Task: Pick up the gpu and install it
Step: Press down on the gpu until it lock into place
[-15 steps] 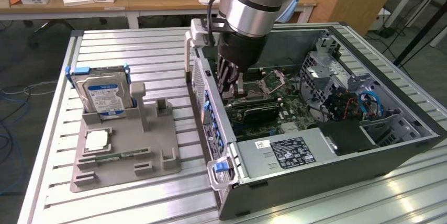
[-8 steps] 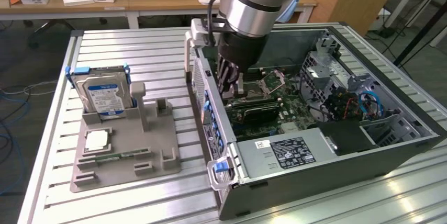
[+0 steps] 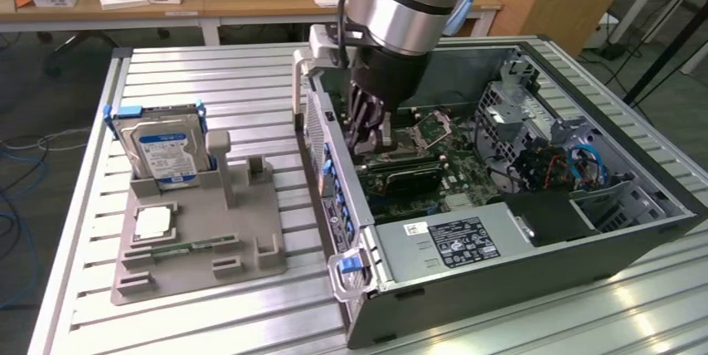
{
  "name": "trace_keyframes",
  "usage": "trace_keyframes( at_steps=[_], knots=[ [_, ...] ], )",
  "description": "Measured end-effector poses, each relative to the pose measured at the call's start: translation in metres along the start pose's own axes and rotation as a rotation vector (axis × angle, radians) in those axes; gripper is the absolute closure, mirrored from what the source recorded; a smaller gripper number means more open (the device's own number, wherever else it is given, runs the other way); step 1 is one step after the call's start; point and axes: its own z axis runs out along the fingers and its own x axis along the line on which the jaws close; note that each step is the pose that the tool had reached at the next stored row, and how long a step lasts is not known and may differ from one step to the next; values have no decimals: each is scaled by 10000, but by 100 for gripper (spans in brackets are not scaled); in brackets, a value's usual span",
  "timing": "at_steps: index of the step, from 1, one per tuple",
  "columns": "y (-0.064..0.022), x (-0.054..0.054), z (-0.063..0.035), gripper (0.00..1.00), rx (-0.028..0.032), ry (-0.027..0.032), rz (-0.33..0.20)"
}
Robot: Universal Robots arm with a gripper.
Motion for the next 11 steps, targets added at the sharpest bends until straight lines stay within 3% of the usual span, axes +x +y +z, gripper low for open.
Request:
trace_keyframes(
  at_steps=[1, 3, 5, 11],
  knots=[
    [-11, -1, 3, 89, 12, -2, -1],
    [-19, -2, 4, 89, 144, -11, 2],
    [-35, -3, 3, 89, 378, -39, 2],
    [-103, -9, -7, 89, 1179, -127, 6]
  ],
)
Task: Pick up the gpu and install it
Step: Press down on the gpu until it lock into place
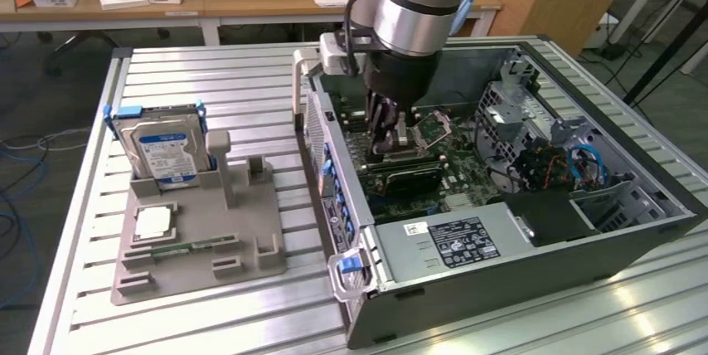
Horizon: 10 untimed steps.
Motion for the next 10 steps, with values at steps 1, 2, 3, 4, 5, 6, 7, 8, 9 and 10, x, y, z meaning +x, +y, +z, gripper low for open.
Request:
trace_keyframes(
  at_steps=[1, 2, 3, 4, 5, 6, 7, 8, 9, 10],
  knots=[
    [-17, -2, 1, 89, 98, -9, 2],
    [-41, -4, 2, 89, 179, -15, 2],
    [-66, -5, 2, 89, 248, -19, 3],
    [-94, -7, 5, 89, 310, -24, 3],
    [-121, -9, 8, 89, 364, -28, 3],
    [-145, -11, 12, 89, 414, -33, 2],
    [-169, -13, 19, 89, 451, -35, 3],
    [-200, -15, 26, 89, 481, -37, 3],
    [-228, -18, 35, 89, 507, -40, 4],
    [-256, -20, 45, 89, 533, -42, 4]
  ],
)
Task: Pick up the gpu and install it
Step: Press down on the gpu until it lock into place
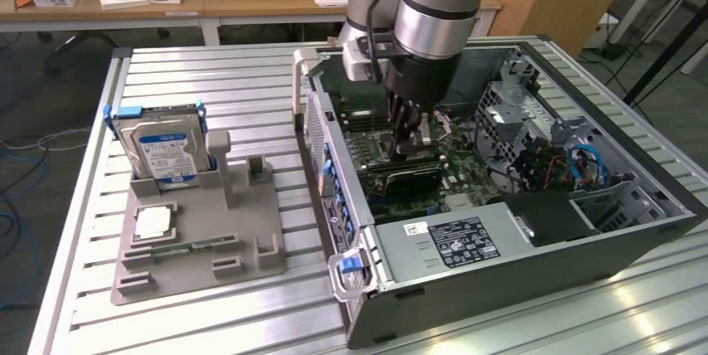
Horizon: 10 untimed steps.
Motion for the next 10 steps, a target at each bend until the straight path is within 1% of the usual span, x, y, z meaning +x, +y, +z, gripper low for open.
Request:
trace_keyframes(
  at_steps=[4, 6, 10],
  knots=[
    [-102, -9, 47, 89, 82, -4, -1],
    [-135, -11, 70, 89, 126, -9, 0],
    [-137, -11, 74, 89, 133, -8, 1]
  ],
)
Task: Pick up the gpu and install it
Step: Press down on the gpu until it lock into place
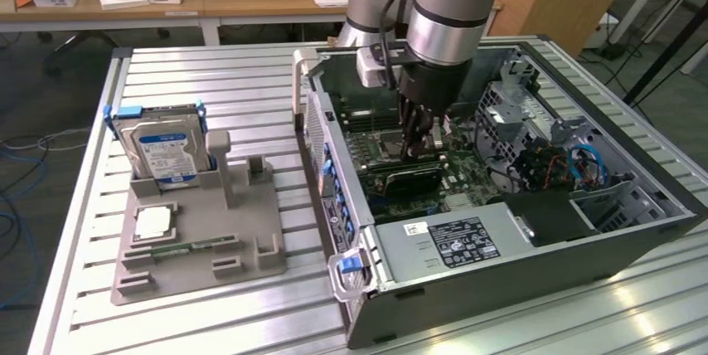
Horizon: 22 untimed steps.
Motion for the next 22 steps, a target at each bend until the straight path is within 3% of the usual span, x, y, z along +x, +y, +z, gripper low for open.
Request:
trace_keyframes(
  at_steps=[13, 22],
  knots=[
    [-75, -8, 230, 89, 0, -2, -1],
    [-74, -6, 262, 89, -6, 11, -1]
  ],
)
